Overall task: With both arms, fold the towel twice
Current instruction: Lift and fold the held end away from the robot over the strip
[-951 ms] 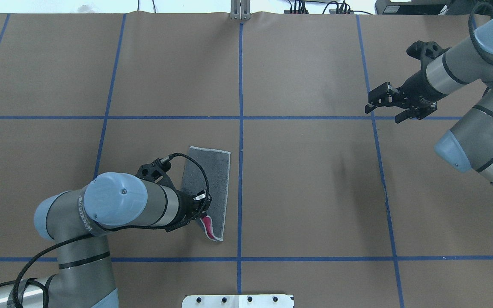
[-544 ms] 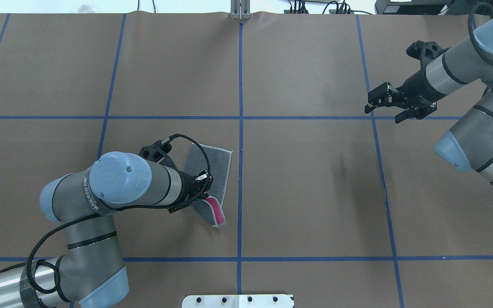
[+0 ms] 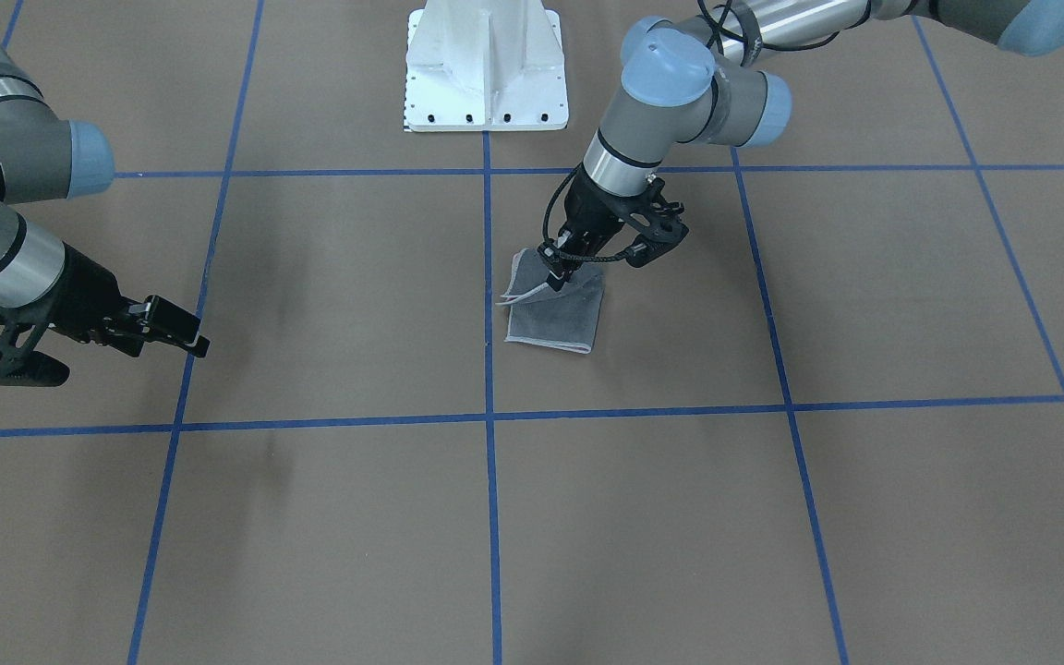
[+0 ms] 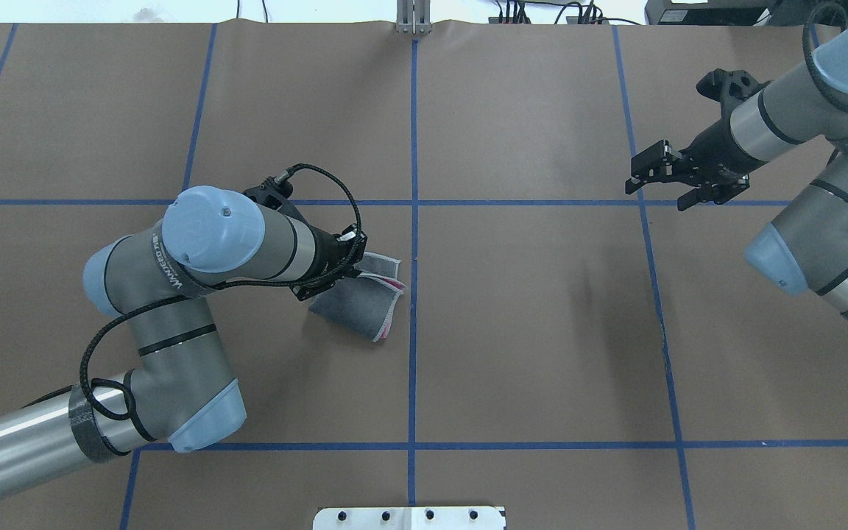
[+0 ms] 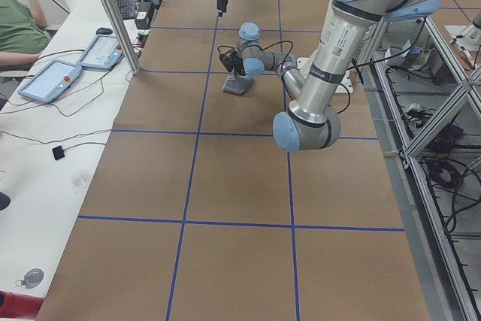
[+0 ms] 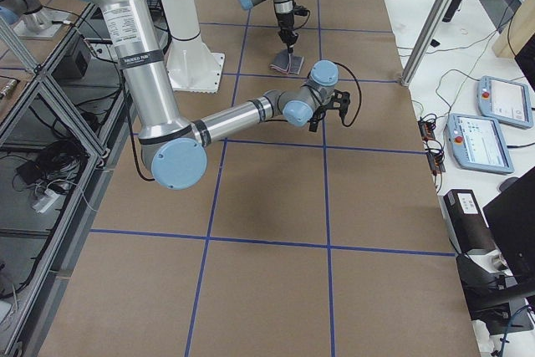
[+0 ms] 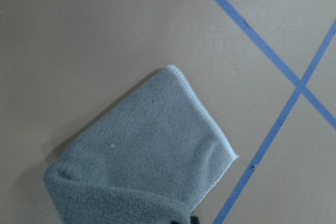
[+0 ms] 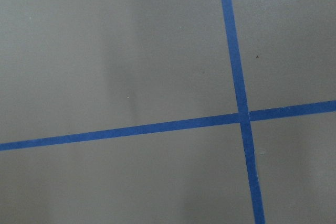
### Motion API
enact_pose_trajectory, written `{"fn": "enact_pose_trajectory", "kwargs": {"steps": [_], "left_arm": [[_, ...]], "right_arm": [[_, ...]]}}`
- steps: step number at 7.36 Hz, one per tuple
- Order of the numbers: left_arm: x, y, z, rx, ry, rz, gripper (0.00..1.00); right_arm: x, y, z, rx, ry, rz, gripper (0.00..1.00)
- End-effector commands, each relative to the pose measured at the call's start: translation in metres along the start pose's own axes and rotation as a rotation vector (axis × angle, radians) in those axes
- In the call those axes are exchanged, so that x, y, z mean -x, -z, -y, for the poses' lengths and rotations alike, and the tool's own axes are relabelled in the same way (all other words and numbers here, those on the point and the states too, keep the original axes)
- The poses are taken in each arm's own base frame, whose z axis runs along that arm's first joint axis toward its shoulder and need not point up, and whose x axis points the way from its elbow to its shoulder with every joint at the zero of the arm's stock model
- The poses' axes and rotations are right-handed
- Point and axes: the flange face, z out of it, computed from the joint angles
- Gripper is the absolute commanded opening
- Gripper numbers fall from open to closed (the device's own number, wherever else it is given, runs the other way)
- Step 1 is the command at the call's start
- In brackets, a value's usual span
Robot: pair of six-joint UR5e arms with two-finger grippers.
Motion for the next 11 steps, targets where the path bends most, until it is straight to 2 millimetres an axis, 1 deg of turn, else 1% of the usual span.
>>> {"fn": "enact_pose_trajectory", "kwargs": {"steps": [1,2,4,5,7,10,11], "left_arm": [[-0.006,0.006,0.017,-0.007,0.009,-0.025,0.0],[-0.006,0.005,0.025,0.012,0.014,-0.022,0.0],[0.005,-0.02,0.039,0.01,0.015,-0.02,0.0],[0.008,-0.027,0.048,0.004,0.02,-0.022,0.0],[0.009,-0.029,0.056,-0.006,0.026,-0.019,0.0],[-0.001,-0.037,0.067,-0.02,0.037,-0.021,0.0],[-0.002,-0.036,0.07,-0.023,0.041,-0.023,0.0]], "right_arm": [[0.002,0.0,0.001,-0.008,0.003,-0.001,1.0],[0.003,0.0,0.001,-0.009,0.003,0.0,1.0],[0.004,0.001,0.001,-0.009,0.004,0.001,1.0],[0.003,0.001,0.001,-0.008,0.001,-0.001,1.0],[0.002,0.0,0.001,-0.008,0.002,-0.002,1.0],[-0.001,-0.004,0.004,-0.006,-0.004,-0.01,1.0],[-0.002,-0.005,0.004,-0.005,-0.003,-0.011,1.0]]}}
